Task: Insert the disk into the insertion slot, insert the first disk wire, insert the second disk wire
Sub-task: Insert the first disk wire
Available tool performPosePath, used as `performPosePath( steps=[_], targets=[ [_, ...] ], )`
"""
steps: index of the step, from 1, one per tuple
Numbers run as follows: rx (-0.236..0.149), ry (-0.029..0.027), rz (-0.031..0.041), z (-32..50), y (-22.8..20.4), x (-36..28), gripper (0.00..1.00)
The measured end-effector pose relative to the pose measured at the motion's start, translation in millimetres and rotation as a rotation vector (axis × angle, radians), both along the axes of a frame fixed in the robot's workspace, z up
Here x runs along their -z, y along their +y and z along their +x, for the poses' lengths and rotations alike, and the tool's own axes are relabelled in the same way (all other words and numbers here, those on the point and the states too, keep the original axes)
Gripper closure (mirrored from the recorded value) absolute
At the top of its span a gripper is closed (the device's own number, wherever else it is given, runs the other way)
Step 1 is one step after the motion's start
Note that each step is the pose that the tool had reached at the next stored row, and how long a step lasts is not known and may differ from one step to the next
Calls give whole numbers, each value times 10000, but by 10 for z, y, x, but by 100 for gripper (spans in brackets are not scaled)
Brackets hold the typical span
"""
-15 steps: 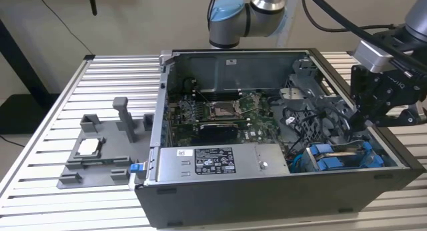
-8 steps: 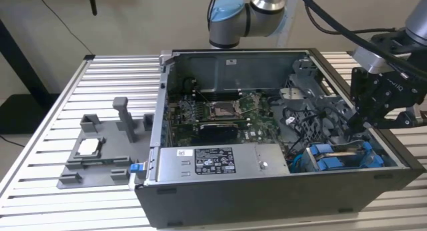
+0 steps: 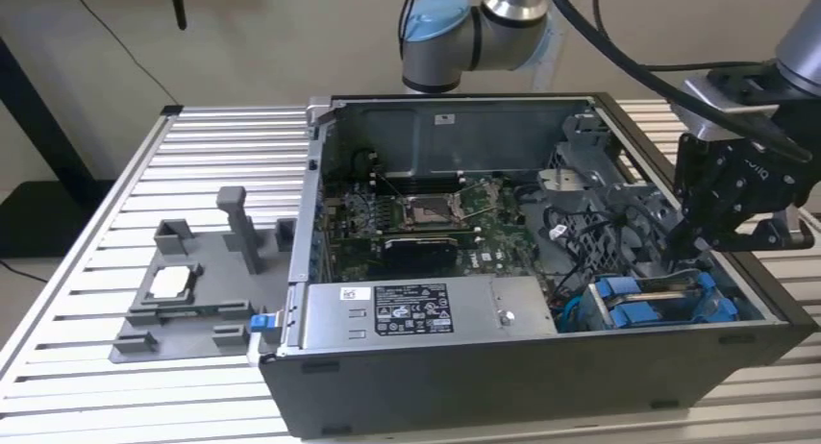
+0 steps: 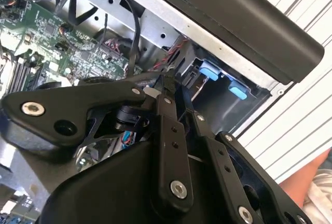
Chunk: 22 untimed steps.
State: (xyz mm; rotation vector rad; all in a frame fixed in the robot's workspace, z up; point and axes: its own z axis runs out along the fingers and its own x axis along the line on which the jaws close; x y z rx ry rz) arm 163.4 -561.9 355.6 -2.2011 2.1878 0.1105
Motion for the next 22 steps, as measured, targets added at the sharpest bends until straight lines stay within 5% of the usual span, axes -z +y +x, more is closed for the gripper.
performPosePath(
  steps=[5, 14, 22],
  targets=[
    [76, 144, -2, 0, -65, 12, 81],
    [898, 145, 3, 2, -99, 68, 81],
    [1002, 148, 1, 8, -99, 104, 81]
  ],
)
